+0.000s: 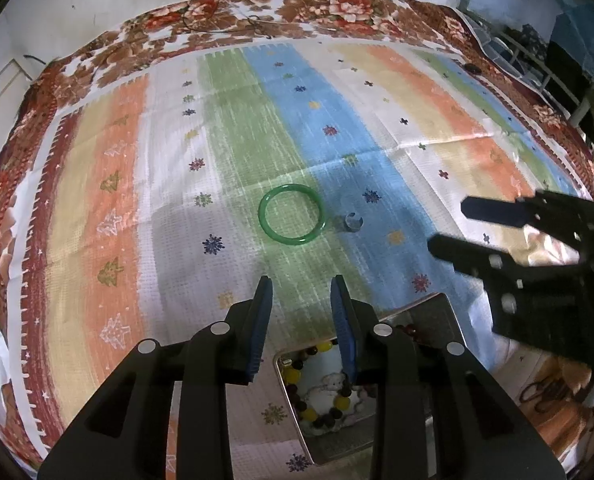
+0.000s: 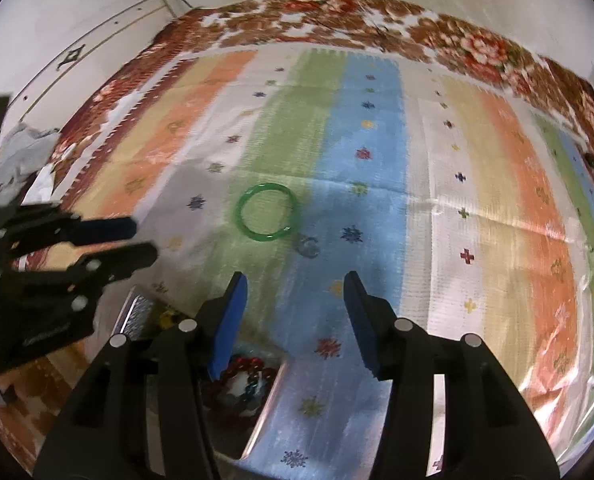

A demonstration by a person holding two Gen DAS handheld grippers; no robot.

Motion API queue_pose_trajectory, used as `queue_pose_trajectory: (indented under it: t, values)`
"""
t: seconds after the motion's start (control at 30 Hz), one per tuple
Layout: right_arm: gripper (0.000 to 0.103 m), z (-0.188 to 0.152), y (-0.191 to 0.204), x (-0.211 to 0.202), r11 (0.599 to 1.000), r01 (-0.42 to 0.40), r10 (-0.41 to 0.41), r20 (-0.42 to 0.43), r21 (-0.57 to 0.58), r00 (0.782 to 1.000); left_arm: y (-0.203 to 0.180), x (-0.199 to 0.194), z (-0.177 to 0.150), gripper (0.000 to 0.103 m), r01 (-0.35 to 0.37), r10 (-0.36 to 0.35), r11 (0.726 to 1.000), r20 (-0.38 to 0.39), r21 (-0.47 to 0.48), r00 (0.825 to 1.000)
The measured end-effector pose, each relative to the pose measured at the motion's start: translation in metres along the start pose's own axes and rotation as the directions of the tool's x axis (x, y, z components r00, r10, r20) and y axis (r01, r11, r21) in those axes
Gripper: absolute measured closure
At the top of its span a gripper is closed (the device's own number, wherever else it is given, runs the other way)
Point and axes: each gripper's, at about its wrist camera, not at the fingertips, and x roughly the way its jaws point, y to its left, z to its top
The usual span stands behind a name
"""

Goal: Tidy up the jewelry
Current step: 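Move the left tool to the green jade bangle while the right moves to the clear ring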

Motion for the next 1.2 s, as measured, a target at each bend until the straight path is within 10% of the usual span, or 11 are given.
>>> queue_pose_trajectory:
  t: [1.2]
  values:
    - [0.051, 0.025, -0.024, 0.099, 0.999, 0.028, -0.019, -0.196, 0.045, 0.98, 0.029, 0.089, 0.052, 0.071, -0.041, 0.033, 0.998, -0.158, -0.051, 0.987]
